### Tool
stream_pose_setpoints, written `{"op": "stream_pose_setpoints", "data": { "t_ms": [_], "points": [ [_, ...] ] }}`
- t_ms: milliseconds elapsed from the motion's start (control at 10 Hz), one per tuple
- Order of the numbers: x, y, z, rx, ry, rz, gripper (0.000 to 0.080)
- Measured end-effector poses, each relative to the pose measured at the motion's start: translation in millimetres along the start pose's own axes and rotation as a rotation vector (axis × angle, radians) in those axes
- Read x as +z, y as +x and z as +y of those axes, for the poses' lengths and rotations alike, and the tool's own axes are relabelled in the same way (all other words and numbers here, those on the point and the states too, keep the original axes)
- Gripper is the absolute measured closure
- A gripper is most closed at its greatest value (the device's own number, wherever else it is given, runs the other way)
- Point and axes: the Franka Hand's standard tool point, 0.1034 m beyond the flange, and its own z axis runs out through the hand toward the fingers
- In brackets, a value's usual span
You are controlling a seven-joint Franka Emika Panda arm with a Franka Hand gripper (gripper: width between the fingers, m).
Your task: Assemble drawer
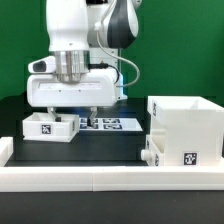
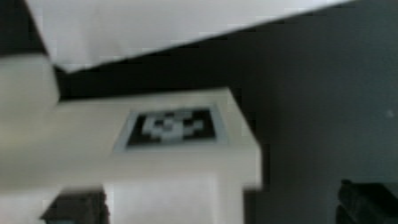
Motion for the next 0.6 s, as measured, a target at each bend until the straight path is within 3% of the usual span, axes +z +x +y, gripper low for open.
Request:
{"op": "stream_pose_setpoints", "data": {
  "t_ms": [500, 600],
  "points": [
    [7.9, -6.8, -2.9, -0.029, -0.010, 0.018, 0.0151],
    [7.9, -6.8, -3.0, -0.030, -0.010, 0.017, 0.0253]
  ]
}}
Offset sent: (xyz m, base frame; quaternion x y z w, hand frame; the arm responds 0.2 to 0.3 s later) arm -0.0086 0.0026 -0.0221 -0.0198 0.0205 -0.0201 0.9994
